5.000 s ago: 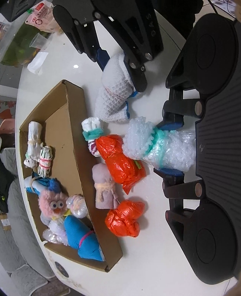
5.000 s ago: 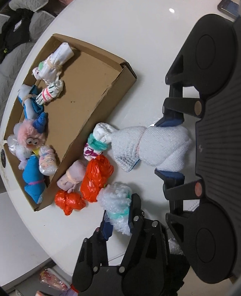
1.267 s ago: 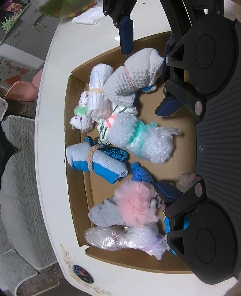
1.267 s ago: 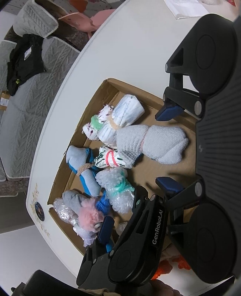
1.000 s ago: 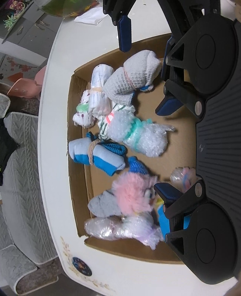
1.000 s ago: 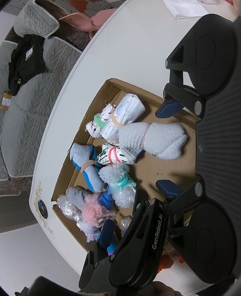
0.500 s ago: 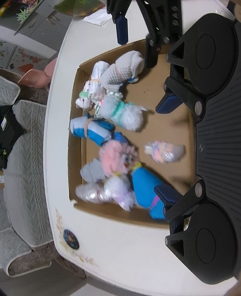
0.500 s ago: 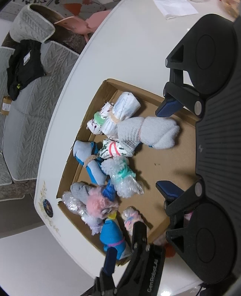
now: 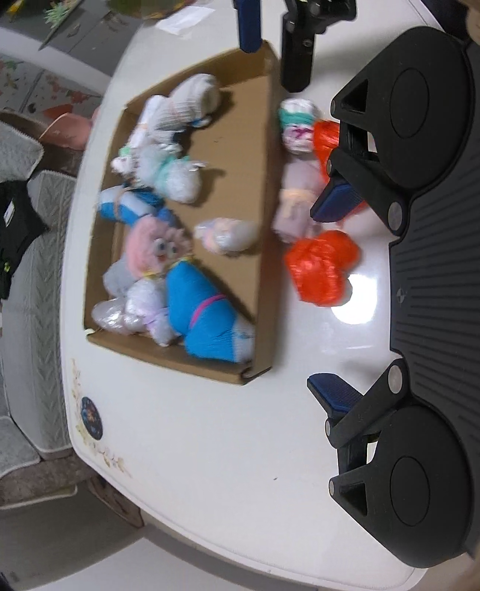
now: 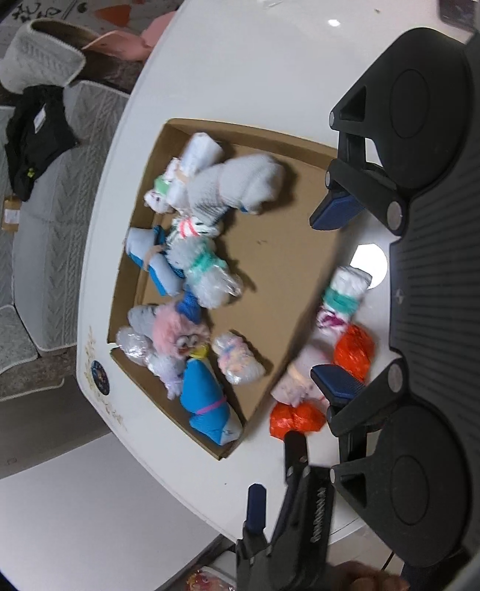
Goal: Organize objects
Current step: 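Open both grippers and withdraw them from the box toward the table, then grasp orange plastic bundle with left gripper while right grasps white-teal striped bundle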
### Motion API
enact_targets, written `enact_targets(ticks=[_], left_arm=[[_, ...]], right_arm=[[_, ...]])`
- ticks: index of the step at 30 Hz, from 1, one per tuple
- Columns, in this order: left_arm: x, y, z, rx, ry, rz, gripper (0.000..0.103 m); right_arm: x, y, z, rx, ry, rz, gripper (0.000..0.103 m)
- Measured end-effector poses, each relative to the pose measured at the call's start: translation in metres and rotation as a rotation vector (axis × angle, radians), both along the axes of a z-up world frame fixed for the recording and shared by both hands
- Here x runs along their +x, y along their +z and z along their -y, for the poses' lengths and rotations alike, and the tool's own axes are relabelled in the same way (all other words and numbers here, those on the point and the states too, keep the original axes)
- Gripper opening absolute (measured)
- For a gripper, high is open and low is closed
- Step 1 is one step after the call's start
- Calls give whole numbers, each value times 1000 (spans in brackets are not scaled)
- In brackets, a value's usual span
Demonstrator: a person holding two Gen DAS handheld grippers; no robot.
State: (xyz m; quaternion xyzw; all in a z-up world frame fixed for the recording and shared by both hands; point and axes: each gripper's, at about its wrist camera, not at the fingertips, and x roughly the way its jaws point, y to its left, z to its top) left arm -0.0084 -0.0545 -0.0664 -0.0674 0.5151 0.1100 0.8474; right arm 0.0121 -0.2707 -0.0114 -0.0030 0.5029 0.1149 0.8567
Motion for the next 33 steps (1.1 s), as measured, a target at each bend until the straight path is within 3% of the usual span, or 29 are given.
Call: enact_targets(ticks=[6, 12, 19, 24, 26, 30, 33], left_arm=[[-6, -19, 8, 66, -57, 25, 92], [2, -29, 7, 81, -62, 62, 92], [8, -37, 6, 79, -70, 73, 90], [5, -43, -2, 38, -49, 72, 64], [4, -43, -3, 44, -49, 77, 61], [1, -42, -2, 44, -55, 70, 58], [-2, -41, -3, 42, -53, 60, 57]], right_arm=[[-3, -18, -5, 37, -92, -50, 77], [5, -37, -3, 94, -180, -102, 77], [14, -53, -16, 71, -199, -128, 78], [18, -61, -20, 77, -208, -140, 77], [18, -61, -17, 89, -210, -141, 74], [13, -60, -13, 75, -206, -140, 50], [7, -62, -5, 73, -205, -144, 50]])
